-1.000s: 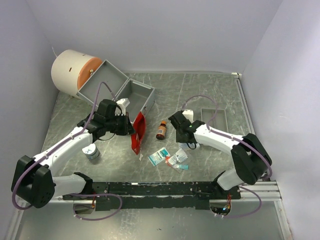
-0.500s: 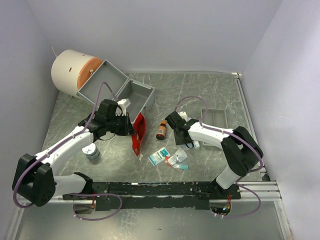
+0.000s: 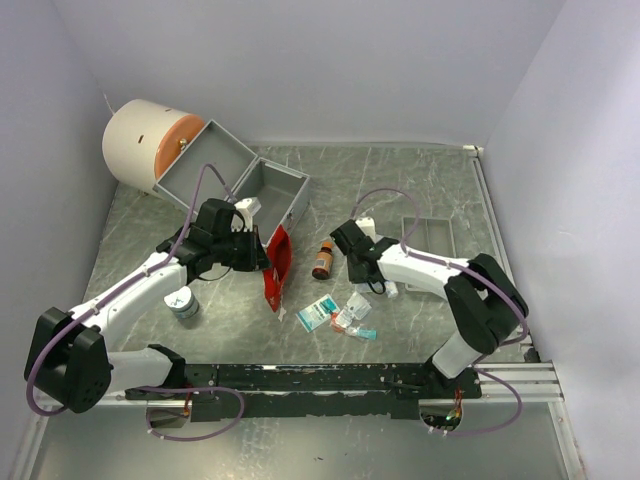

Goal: Organize the medicine kit

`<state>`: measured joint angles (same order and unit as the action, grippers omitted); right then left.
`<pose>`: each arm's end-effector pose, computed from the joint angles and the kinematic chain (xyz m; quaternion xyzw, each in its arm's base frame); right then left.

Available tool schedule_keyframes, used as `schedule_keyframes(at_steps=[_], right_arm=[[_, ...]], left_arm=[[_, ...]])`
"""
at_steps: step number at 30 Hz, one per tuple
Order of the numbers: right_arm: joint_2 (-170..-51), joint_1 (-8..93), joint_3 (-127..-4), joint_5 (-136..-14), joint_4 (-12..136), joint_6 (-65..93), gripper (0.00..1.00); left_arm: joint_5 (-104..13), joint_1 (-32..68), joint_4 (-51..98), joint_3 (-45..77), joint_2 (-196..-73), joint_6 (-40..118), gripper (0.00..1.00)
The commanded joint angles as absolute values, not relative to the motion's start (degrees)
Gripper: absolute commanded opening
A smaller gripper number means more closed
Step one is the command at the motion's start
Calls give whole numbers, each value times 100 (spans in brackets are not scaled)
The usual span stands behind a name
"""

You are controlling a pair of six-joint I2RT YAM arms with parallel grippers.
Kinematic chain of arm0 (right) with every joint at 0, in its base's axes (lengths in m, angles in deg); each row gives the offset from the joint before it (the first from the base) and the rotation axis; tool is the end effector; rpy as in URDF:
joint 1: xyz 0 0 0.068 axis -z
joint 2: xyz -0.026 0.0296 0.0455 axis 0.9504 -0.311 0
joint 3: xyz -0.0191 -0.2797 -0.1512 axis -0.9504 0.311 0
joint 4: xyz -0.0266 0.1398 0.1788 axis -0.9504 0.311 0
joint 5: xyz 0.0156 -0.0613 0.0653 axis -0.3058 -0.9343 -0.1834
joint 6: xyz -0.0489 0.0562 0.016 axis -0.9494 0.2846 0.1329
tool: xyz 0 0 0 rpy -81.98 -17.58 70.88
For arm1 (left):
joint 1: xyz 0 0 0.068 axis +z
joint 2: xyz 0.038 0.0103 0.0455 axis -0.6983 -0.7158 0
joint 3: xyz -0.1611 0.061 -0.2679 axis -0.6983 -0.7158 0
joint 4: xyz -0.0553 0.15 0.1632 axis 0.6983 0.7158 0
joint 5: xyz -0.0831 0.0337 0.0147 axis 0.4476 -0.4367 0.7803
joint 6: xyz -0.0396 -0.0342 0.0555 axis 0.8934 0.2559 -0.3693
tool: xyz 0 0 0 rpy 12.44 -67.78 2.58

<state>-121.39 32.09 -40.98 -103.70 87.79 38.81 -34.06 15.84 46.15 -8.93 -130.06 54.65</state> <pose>0.2308 0.1614 0.2072 -0.0317 0.9640 -0.0370 0.2615 0.1916 -0.1287 0.2849 0.0804 0.9053 -0.3188 0.2690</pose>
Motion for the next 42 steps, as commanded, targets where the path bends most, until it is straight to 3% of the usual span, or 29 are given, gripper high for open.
schedule_keyframes(at_steps=[1, 12, 21, 34, 42], right_arm=[[-11587, 3243, -3960, -10776, 8253, 4123, 0], [-10814, 3242, -3550, -10749, 7195, 4544, 0], [-10026, 3236, -3600, -9445, 6950, 4897, 0], [-9464, 3129, -3297, -7659, 5319, 5656, 0], [-9327, 2138, -3328, -8916, 4751, 5999, 0]], left_arm=[[-3254, 1539, 4422, -785, -12917, 5392, 7], [-3260, 1537, 4362, -822, -12817, 5405, 7], [-3162, 1537, 4145, -883, -12698, 5482, 7], [-2742, 1537, 3535, -924, -12869, 6080, 7], [-2726, 1540, 3450, -1016, -12818, 6111, 7]])
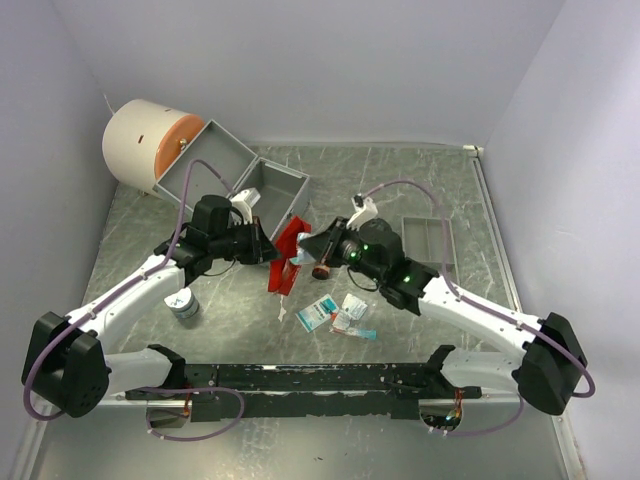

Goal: Organize the medicine kit

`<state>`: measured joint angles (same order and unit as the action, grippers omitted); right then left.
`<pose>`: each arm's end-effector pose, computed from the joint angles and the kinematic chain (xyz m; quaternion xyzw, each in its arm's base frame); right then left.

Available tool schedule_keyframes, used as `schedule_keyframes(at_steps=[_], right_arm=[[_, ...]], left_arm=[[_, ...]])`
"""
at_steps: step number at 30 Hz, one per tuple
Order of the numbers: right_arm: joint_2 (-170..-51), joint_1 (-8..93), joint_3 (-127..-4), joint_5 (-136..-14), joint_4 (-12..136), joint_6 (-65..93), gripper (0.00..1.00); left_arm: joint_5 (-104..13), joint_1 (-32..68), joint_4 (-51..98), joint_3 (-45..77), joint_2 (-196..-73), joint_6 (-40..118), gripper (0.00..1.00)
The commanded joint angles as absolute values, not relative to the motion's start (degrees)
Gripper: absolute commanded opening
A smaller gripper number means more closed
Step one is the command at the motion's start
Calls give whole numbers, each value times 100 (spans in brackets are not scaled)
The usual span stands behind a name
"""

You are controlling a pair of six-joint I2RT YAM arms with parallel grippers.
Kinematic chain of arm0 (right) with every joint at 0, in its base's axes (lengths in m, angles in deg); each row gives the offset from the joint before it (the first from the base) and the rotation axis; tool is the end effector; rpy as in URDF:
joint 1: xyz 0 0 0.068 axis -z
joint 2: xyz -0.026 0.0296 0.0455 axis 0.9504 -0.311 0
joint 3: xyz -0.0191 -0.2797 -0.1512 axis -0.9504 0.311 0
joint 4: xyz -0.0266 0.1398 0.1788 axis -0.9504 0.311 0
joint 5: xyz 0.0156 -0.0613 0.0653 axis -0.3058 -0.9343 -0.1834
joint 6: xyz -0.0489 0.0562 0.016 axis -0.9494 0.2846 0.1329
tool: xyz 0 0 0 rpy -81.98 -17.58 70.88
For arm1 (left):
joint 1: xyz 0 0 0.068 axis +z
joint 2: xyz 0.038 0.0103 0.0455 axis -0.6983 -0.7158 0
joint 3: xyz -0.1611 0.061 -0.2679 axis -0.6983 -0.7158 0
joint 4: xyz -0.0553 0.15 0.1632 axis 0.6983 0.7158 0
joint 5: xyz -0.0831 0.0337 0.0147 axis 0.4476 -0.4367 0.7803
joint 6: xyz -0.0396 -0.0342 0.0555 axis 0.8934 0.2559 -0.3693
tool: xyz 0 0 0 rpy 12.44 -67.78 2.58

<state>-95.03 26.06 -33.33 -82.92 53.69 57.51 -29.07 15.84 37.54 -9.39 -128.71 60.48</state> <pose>0.1704 0.1742 0.3371 0.0355 0.7916 0.4510 0.4107 0.1943 -0.1361 0.3043 0.0685 0.8669 -0.3948 0.2965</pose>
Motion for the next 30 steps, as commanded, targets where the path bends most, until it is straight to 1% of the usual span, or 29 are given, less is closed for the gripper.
schedule_keyframes(at_steps=[1, 9, 17, 30], right_arm=[[-9340, 2097, -3305, -8954, 4608, 6042, 0], [-9564, 2031, -3181, -8828, 3946, 6307, 0], [-10078, 2014, -3309, -8550, 3911, 6674, 0], [-10474, 2007, -3262, -8950, 3949, 6824, 0]], left_arm=[[-2726, 1543, 3440, -1016, -12813, 6101, 7], [-2698, 1537, 3320, -1087, -12803, 6097, 7], [-2682, 1537, 3388, -1050, -12856, 6073, 7], [-2616, 1537, 3511, -1044, -12950, 6134, 7]])
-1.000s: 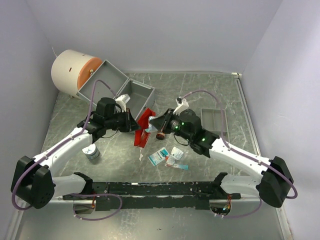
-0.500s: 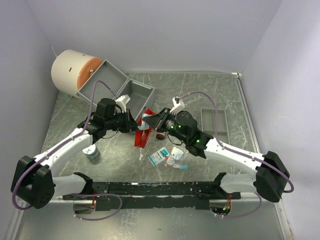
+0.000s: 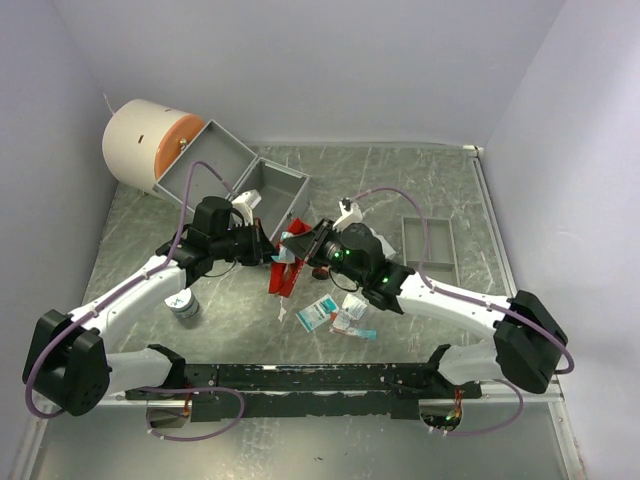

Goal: Organize the medicine kit

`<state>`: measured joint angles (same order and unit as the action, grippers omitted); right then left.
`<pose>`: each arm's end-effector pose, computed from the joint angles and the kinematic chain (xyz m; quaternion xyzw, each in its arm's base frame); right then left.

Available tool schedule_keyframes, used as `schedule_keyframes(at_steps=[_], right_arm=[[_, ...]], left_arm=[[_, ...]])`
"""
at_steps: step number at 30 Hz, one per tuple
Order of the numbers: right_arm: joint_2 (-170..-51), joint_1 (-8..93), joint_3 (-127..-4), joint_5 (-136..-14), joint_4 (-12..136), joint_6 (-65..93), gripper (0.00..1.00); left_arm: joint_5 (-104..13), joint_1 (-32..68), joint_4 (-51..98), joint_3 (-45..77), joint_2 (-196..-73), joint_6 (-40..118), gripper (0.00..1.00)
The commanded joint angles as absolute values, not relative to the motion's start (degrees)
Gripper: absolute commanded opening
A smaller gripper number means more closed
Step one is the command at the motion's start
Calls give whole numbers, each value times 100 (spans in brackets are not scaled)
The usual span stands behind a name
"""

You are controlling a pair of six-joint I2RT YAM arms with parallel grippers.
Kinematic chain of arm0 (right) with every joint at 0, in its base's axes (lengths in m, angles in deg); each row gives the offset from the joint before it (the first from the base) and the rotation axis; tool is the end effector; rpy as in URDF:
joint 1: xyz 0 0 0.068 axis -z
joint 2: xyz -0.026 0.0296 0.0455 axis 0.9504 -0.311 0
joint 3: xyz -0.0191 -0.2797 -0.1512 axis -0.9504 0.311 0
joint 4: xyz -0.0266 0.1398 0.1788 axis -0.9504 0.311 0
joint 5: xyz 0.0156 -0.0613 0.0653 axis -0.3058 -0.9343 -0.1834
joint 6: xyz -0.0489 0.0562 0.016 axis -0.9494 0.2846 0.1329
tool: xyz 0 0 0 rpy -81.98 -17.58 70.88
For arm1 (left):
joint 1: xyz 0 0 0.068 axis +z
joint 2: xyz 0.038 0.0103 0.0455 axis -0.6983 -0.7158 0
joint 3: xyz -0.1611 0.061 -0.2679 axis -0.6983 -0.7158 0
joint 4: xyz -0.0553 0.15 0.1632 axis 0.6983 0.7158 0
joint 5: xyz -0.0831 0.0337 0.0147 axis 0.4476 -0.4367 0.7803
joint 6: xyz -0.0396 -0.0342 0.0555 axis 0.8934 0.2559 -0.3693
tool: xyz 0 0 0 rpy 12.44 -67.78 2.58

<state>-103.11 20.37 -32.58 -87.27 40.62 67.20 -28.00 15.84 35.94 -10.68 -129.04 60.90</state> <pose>0.1790 0.2160 0.3293 0.0857 0.7643 0.5090 0.3866 0.1941 -0.1372 0.2990 0.0696 0.8656 -0.4023 0.2900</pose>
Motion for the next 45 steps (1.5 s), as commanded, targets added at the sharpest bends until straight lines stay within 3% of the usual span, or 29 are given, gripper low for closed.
schedule_keyframes(at_steps=[1, 15, 28, 45], right_arm=[[-10510, 1997, -3246, -9010, 3960, 6849, 0], [-10840, 2006, -3207, -9412, 3667, 6676, 1], [-10980, 2003, -3414, -9320, 4214, 6575, 37], [-11187, 2021, -4034, -9428, 5708, 6409, 39]], left_arm=[[-2606, 1537, 3512, -1047, -12952, 6149, 7], [-2497, 1537, 3431, -1137, -12914, 6264, 7], [-2575, 1537, 3458, -1078, -13059, 6128, 7], [-2595, 1537, 3476, -1008, -13190, 6073, 7]])
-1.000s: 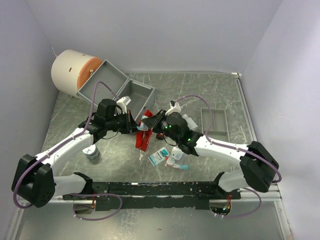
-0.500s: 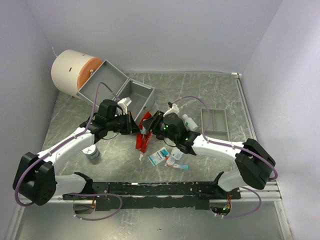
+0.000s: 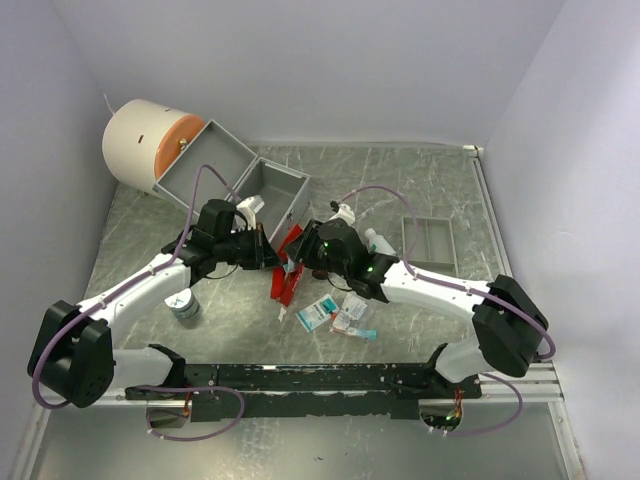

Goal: Organize the medicine kit

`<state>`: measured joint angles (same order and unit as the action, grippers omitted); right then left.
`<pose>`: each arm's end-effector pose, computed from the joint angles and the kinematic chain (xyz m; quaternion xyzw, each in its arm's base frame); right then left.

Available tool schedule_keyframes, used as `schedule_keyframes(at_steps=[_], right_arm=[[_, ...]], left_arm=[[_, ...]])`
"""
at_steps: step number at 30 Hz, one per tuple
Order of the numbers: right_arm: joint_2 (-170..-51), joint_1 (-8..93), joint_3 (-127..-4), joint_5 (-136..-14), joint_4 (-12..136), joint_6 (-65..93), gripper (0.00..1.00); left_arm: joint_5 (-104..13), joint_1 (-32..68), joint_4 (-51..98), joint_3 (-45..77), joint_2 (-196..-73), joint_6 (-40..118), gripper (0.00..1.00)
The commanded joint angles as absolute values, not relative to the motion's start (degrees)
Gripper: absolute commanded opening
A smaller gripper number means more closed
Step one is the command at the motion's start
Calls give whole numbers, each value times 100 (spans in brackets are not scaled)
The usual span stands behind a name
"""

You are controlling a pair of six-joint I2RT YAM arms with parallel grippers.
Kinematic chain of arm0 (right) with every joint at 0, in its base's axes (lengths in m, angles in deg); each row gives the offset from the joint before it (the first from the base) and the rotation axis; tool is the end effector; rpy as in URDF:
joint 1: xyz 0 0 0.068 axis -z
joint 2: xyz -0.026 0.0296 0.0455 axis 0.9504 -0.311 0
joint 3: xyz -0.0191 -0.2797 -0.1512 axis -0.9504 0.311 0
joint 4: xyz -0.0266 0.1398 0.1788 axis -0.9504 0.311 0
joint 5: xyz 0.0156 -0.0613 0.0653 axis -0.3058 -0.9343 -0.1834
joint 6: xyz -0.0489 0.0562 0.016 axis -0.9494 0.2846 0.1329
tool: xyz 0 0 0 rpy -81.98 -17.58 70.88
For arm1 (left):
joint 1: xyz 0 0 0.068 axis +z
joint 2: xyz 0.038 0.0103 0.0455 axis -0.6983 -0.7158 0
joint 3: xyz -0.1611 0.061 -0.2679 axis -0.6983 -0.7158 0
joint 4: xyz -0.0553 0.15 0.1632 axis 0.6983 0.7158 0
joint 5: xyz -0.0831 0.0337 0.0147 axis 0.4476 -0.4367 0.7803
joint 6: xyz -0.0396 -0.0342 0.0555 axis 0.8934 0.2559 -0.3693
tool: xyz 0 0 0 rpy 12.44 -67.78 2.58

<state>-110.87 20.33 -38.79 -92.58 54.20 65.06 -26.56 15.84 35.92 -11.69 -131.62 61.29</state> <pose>0.2006 0.2339 0.2982 0.0952 0.8392 0.3887 0.3681 0.1982 -0.1411 0.2840 0.0654 0.8769 -0.4008 0.2570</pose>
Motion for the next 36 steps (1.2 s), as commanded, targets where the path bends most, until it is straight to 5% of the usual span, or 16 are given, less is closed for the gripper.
schedule_keyframes(at_steps=[1, 14, 21, 30, 36], right_arm=[[-11189, 2027, -4025, -9493, 5655, 6373, 39], [-10909, 1998, -4319, -9836, 6479, 6050, 41], [-11278, 1709, -5101, -10135, 7906, 6179, 27], [-12178, 1380, -6215, -10989, 9505, 6551, 23], [-12508, 1378, -6359, -11039, 9579, 6526, 29]], left_arm=[[-2599, 1539, 3468, -1006, -13194, 6082, 7], [-2636, 1537, 3504, -997, -13189, 6057, 7], [-2606, 1537, 3461, -1030, -13216, 6072, 7], [-2577, 1538, 3442, -1072, -13182, 6082, 7], [-2543, 1529, 3432, -1102, -13172, 6074, 7]])
